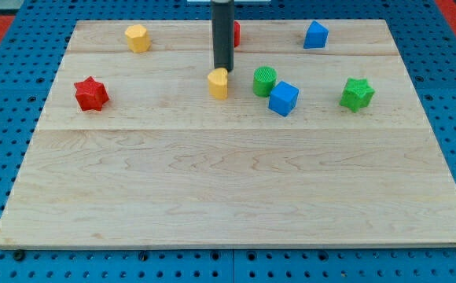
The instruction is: Keep the heart vertically below the red star
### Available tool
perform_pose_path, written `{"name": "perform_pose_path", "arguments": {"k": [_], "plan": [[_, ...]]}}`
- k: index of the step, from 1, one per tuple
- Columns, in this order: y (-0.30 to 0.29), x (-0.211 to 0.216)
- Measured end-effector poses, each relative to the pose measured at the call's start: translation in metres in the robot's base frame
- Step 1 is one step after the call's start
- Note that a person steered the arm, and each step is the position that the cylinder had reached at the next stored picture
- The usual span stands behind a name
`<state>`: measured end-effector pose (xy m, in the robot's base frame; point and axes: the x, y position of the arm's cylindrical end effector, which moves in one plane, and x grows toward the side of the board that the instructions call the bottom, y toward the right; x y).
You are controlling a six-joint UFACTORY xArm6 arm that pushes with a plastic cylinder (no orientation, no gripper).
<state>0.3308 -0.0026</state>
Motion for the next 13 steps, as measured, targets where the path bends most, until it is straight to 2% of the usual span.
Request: {"name": "perform_pose_path", "arguments": {"k": [1, 3, 4, 5, 6, 8, 9, 11, 12, 13], "plan": [[-0.037, 0.017], [0.005, 0.065], [-0.08, 0.098], [-0.037, 0.065], [-0.02, 0.028], [-0.131, 0.05], [-0.12, 0.044], [-0.164, 0.112], [-0.149, 0.11], [-0.172, 0.169]]}}
